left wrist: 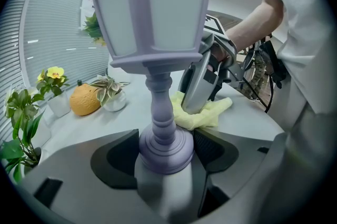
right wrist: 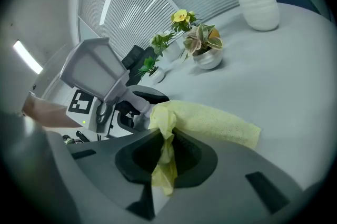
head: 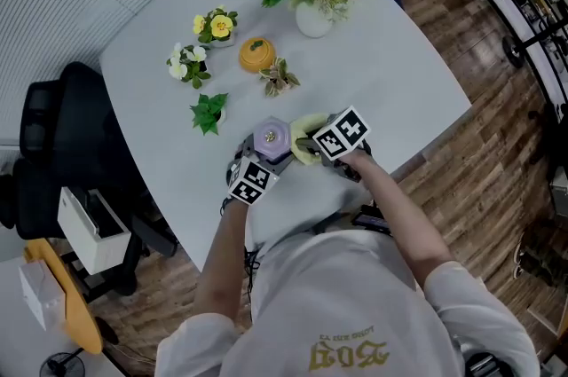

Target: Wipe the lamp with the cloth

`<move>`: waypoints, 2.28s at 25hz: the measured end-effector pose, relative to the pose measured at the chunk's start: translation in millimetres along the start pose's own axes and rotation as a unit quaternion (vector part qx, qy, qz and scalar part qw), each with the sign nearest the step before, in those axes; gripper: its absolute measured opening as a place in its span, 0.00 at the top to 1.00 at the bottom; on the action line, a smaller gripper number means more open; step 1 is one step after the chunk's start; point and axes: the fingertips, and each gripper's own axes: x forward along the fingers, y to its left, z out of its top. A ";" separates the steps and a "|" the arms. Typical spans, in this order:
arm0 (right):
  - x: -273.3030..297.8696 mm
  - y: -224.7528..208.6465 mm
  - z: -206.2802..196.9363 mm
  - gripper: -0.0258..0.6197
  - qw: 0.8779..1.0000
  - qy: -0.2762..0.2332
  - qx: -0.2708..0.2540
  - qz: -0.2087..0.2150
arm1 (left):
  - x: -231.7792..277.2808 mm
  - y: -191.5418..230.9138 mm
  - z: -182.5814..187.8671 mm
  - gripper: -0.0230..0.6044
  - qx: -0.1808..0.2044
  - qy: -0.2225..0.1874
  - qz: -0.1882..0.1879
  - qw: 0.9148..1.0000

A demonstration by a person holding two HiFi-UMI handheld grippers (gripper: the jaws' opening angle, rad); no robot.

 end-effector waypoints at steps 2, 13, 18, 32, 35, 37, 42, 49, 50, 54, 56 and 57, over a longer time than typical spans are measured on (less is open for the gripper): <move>0.1 -0.4 2.2 0.88 1.000 0.001 -0.007 -0.003 | -0.2 -0.2 0.2 0.48 0.001 0.000 0.000 1.000; -2.5 -7.4 12.5 0.88 0.999 -0.031 -0.009 -0.027 | 0.7 1.9 -0.7 0.48 0.001 -0.001 0.000 1.000; -25.8 -11.7 27.1 0.88 0.993 -0.107 0.016 -0.049 | 1.0 1.3 -0.8 0.48 -0.001 -0.002 -0.001 1.000; -82.2 28.1 19.1 0.88 0.959 -0.231 -0.004 -0.167 | -47.2 -3.2 10.5 0.48 -0.057 -0.056 0.029 0.996; -93.6 42.6 18.5 0.88 0.949 -0.250 -0.013 -0.190 | -76.2 -6.4 14.6 0.48 -0.091 -0.091 0.056 0.990; -102.5 54.3 19.4 0.88 0.942 -0.268 -0.017 -0.200 | -97.3 -5.3 19.5 0.48 -0.119 -0.118 0.077 0.983; -133.7 85.4 23.8 0.88 0.917 -0.343 -0.022 -0.204 | -155.1 7.9 49.2 0.74 -0.192 -0.211 0.142 0.948; -161.5 128.5 15.6 0.88 0.882 -0.384 -0.074 -0.263 | -219.2 4.8 84.7 0.95 -0.218 -0.270 0.195 0.917; -163.9 136.8 15.0 0.88 0.877 -0.388 -0.086 -0.271 | -226.8 2.9 86.8 0.96 -0.220 -0.272 0.199 0.915; -176.9 166.9 13.4 0.88 0.850 -0.410 -0.119 -0.308 | -249.3 -6.2 96.1 0.96 -0.200 -0.273 0.211 0.917; -183.0 176.2 12.6 0.88 0.840 -0.419 -0.126 -0.322 | -255.7 -10.3 100.7 0.96 -0.188 -0.272 0.213 0.919; -184.3 179.7 11.7 0.88 0.837 -0.420 -0.129 -0.326 | -258.3 -12.4 102.3 0.96 -0.184 -0.273 0.214 0.920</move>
